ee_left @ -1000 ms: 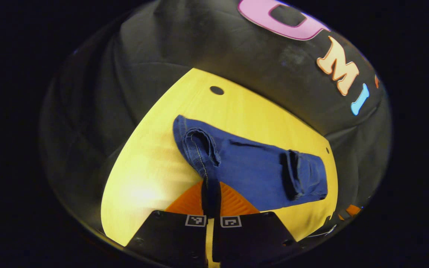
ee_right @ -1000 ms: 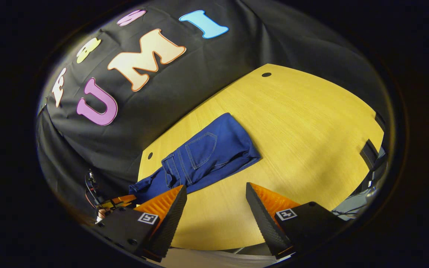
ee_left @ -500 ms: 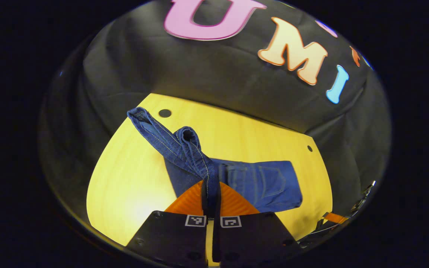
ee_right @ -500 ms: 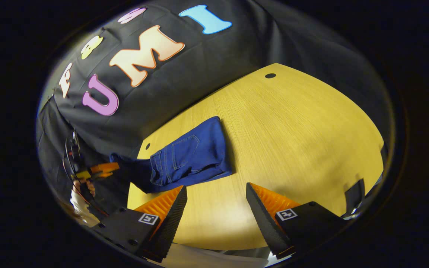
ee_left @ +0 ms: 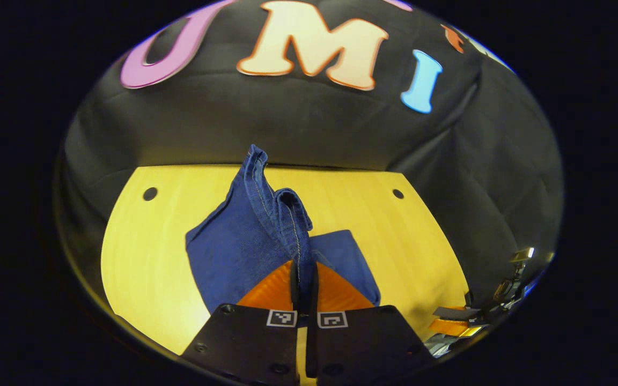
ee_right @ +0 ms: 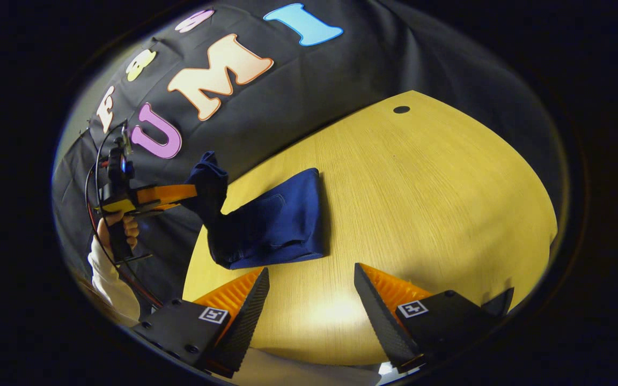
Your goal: Grasp the waist and the cuffs of the jeans and fold them to make the two legs overlap; first hold the waist and fold one-third of the jeans toward the cuffs, then hold the cuffs and fold the remaining one-third in the same direction to finish folding.
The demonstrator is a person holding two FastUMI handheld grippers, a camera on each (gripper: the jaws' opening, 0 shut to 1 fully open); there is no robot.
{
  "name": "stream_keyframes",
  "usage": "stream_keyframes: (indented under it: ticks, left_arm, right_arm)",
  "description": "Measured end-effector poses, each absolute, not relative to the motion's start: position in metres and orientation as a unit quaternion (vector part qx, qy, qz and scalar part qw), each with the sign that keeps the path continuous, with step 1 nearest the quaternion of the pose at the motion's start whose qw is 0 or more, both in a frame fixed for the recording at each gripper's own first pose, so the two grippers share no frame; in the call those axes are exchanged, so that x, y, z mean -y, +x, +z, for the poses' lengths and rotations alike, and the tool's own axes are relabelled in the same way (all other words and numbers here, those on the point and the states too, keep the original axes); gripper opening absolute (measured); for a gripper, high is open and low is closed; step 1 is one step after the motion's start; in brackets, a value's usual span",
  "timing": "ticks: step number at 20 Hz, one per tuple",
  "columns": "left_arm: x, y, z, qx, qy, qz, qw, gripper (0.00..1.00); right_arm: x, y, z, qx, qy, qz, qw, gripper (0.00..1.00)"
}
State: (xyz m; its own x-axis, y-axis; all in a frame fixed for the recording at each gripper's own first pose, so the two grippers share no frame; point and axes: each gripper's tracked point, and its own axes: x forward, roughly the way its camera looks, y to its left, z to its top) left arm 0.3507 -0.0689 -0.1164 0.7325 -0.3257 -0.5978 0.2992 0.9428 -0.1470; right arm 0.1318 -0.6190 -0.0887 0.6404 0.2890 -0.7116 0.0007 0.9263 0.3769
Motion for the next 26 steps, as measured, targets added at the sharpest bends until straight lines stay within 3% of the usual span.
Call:
stream_keyframes:
  ticks: [5,14,17,18,19,20,22,23,24,26]
  left_arm:
    - [0.113,0.353,-0.158,-0.359,0.064,-0.169,0.916,0.00]
    - [0.120,0.324,-0.256,-0.403,0.177,-0.144,0.887,0.01]
    - [0.125,0.320,-0.274,-0.403,0.198,-0.155,0.880,0.07]
    - [0.131,0.317,-0.273,-0.399,0.182,-0.157,0.885,0.20]
    - [0.139,0.313,-0.273,-0.397,0.161,-0.163,0.889,0.23]
    - [0.142,0.311,-0.267,-0.391,0.147,-0.161,0.894,0.36]
    - [0.146,0.306,-0.253,-0.373,0.134,-0.159,0.904,0.85]
    - [0.142,0.305,-0.243,-0.359,0.136,-0.152,0.911,0.80]
    - [0.134,0.305,-0.231,-0.343,0.140,-0.138,0.919,0.95]
    - [0.110,0.304,-0.210,-0.315,0.130,-0.105,0.934,0.96]
  right_arm:
    - [0.624,0.130,-0.091,-0.415,0.172,0.081,0.890,0.98]
    - [0.626,0.128,-0.093,-0.417,0.178,0.075,0.888,0.98]
    - [0.626,0.128,-0.092,-0.414,0.173,0.075,0.890,0.98]
    - [0.625,0.127,-0.091,-0.414,0.172,0.076,0.891,0.98]
    - [0.624,0.126,-0.089,-0.413,0.171,0.076,0.891,0.98]
    - [0.624,0.125,-0.089,-0.412,0.170,0.077,0.892,0.98]
    - [0.622,0.126,-0.084,-0.407,0.164,0.077,0.895,0.98]
    - [0.622,0.127,-0.081,-0.403,0.161,0.078,0.897,0.98]
    - [0.619,0.129,-0.077,-0.398,0.161,0.079,0.900,0.98]
    - [0.612,0.134,-0.071,-0.388,0.161,0.082,0.904,0.98]
